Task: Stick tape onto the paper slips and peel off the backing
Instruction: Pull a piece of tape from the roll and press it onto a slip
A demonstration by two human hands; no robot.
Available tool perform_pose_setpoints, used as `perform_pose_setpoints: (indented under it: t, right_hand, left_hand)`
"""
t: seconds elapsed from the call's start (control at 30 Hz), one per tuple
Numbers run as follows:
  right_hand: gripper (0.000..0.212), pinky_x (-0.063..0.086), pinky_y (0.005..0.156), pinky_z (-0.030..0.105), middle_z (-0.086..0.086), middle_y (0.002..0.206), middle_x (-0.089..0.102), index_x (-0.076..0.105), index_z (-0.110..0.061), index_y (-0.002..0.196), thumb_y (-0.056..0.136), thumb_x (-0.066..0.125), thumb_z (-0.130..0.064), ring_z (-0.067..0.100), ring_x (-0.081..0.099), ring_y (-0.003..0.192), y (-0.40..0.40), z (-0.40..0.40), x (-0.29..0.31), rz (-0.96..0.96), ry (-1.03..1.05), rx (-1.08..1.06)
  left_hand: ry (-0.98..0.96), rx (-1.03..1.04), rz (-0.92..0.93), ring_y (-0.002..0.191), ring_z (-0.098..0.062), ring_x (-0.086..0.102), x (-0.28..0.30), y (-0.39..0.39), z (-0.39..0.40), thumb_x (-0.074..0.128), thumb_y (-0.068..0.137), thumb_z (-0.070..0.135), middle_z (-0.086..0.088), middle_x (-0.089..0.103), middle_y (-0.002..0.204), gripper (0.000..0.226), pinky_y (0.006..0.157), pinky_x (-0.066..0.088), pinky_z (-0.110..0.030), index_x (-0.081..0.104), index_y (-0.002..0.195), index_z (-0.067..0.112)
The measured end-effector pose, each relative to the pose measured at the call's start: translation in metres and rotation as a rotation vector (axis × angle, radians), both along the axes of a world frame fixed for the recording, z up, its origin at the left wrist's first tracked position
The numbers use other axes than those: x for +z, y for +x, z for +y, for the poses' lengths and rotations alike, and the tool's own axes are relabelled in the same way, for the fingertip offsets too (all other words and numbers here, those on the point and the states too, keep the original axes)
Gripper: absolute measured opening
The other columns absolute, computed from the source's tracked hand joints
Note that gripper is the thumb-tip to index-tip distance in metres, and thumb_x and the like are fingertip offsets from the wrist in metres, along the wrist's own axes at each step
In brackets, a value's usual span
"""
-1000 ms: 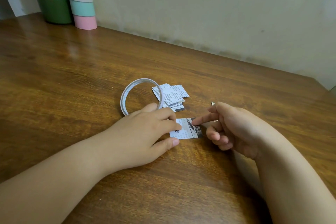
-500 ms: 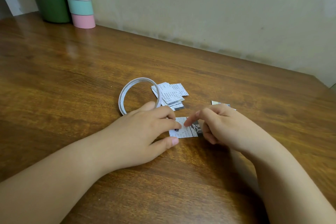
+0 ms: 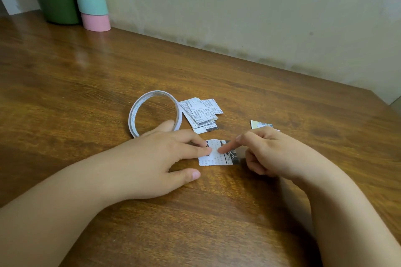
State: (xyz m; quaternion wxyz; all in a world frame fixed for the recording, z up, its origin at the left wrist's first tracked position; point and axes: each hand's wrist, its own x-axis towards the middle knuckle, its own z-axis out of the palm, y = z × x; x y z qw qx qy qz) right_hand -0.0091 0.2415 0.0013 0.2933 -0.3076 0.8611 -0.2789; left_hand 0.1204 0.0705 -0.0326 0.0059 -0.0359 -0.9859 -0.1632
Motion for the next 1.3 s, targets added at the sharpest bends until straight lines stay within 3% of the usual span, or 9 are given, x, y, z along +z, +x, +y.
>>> perform_pose_setpoints:
  t: [0.17, 0.3, 0.4, 0.5, 0.6, 0.8, 0.93, 1.13, 1.3]
  right_hand:
    - [0.038, 0.029, 0.049, 0.025, -0.002, 0.043, 0.044, 0.074, -0.024, 0.081, 0.095, 0.039, -0.031, 0.012, 0.033, 0.041, -0.007, 0.004, -0.003, 0.023, -0.084, -0.091]
    - [0.018, 0.037, 0.051, 0.019, -0.012, 0.05, 0.054, 0.072, -0.027, 0.085, 0.088, 0.057, -0.037, 0.004, 0.045, 0.046, -0.011, 0.002, -0.013, 0.27, -0.284, -0.265]
    - [0.008, 0.038, 0.055, 0.007, -0.015, 0.069, 0.061, 0.066, -0.032, 0.091, 0.085, 0.064, -0.036, -0.002, 0.053, 0.062, -0.004, -0.013, -0.015, 0.468, -0.227, -0.218]
    - [0.026, 0.036, 0.069, 0.019, -0.01, 0.092, 0.06, 0.063, -0.026, 0.109, 0.087, 0.061, -0.039, 0.007, 0.054, 0.086, -0.002, -0.036, -0.012, 0.651, -0.096, -0.189]
    - [0.038, 0.036, 0.078, 0.024, -0.002, 0.115, 0.055, 0.057, -0.02, 0.122, 0.089, 0.058, -0.039, 0.016, 0.052, 0.105, -0.012, -0.061, -0.011, 0.734, -0.039, -0.187]
    - [0.05, 0.033, 0.104, 0.04, 0.0, 0.143, 0.034, 0.038, -0.035, 0.139, 0.092, 0.055, -0.04, 0.025, 0.029, 0.133, -0.04, -0.09, -0.008, 0.572, 0.25, 0.05]
    - [0.044, 0.035, 0.098, 0.036, -0.001, 0.128, 0.041, 0.05, -0.029, 0.125, 0.085, 0.064, -0.042, 0.022, 0.036, 0.124, -0.049, -0.094, -0.003, 0.54, 0.243, 0.043]
    - [0.026, 0.032, 0.056, 0.022, -0.008, 0.087, 0.054, 0.049, -0.025, 0.084, 0.078, 0.074, -0.028, 0.012, 0.048, 0.078, -0.039, -0.081, 0.002, 0.609, -0.071, -0.043]
    - [0.027, 0.025, 0.037, 0.013, -0.01, 0.047, 0.048, 0.06, -0.017, 0.067, 0.084, 0.067, -0.036, 0.002, 0.033, 0.036, -0.011, -0.039, 0.024, 0.291, -0.33, -0.121]
  left_hand:
    - [0.039, 0.013, 0.018, 0.11, 0.009, 0.027, 0.001, -0.001, -0.005, 0.032, 0.081, 0.06, 0.042, 0.037, 0.131, 0.051, 0.085, 0.026, -0.002, 0.05, 0.127, 0.048]
    - [0.141, 0.042, 0.003, 0.114, 0.012, 0.025, 0.005, 0.0, -0.01, 0.049, 0.09, 0.049, 0.044, 0.039, 0.122, 0.034, 0.092, 0.018, 0.005, 0.054, 0.123, 0.046]
    - [0.187, 0.057, 0.009, 0.119, 0.015, 0.019, 0.005, 0.001, -0.016, 0.053, 0.088, 0.047, 0.042, 0.042, 0.122, 0.032, 0.095, 0.011, 0.006, 0.057, 0.12, 0.044]
    - [0.16, 0.038, 0.005, 0.124, 0.011, 0.017, 0.006, 0.001, -0.016, 0.052, 0.088, 0.048, 0.038, 0.04, 0.132, 0.037, 0.088, 0.01, 0.006, 0.055, 0.125, 0.04]
    - [0.115, 0.012, 0.017, 0.122, 0.006, 0.026, 0.007, 0.003, -0.015, 0.051, 0.089, 0.049, 0.033, 0.041, 0.132, 0.039, 0.101, 0.023, -0.012, 0.056, 0.126, 0.037]
    - [0.148, 0.003, 0.016, 0.119, 0.004, 0.029, 0.011, 0.004, -0.015, 0.052, 0.089, 0.049, 0.031, 0.041, 0.13, 0.041, 0.106, 0.029, -0.022, 0.055, 0.127, 0.036]
    - [0.146, -0.002, 0.01, 0.12, 0.004, 0.028, 0.011, 0.004, -0.016, 0.051, 0.089, 0.05, 0.031, 0.039, 0.131, 0.042, 0.107, 0.029, -0.024, 0.053, 0.129, 0.037]
    - [0.153, 0.002, -0.006, 0.125, 0.004, 0.023, 0.012, 0.006, -0.017, 0.05, 0.089, 0.05, 0.032, 0.036, 0.133, 0.044, 0.104, 0.025, -0.018, 0.05, 0.131, 0.038]
    - [0.152, 0.006, -0.027, 0.128, 0.001, 0.018, 0.011, 0.006, -0.017, 0.05, 0.09, 0.049, 0.037, 0.032, 0.138, 0.046, 0.104, 0.016, -0.014, 0.046, 0.134, 0.041]
